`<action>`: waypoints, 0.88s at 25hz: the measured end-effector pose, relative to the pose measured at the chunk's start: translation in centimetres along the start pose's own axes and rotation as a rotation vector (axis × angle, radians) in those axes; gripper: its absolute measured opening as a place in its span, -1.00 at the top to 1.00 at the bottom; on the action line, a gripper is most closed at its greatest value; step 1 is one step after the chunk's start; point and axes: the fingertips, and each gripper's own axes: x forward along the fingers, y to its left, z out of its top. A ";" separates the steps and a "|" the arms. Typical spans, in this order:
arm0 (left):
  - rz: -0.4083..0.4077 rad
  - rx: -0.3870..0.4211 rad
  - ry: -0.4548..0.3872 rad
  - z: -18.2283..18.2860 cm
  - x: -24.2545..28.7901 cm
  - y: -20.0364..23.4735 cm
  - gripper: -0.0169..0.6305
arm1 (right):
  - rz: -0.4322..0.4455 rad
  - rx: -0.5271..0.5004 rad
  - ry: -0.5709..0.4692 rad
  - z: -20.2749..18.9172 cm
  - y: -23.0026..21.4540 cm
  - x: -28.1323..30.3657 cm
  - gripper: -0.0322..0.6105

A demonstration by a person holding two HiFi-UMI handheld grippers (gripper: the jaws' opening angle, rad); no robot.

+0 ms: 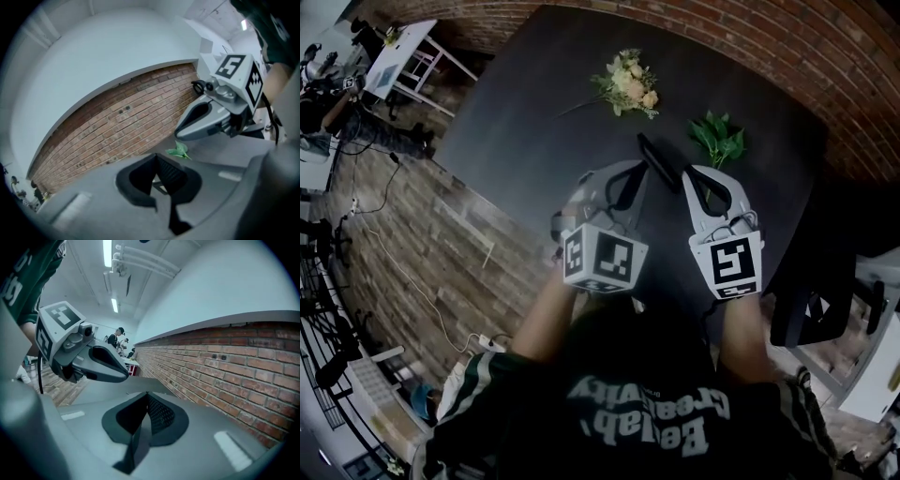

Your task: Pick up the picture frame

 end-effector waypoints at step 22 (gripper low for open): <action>-0.134 -0.015 0.038 -6.9 6.0 -0.5 0.94 | 0.034 0.146 0.075 -6.3 0.3 6.6 0.38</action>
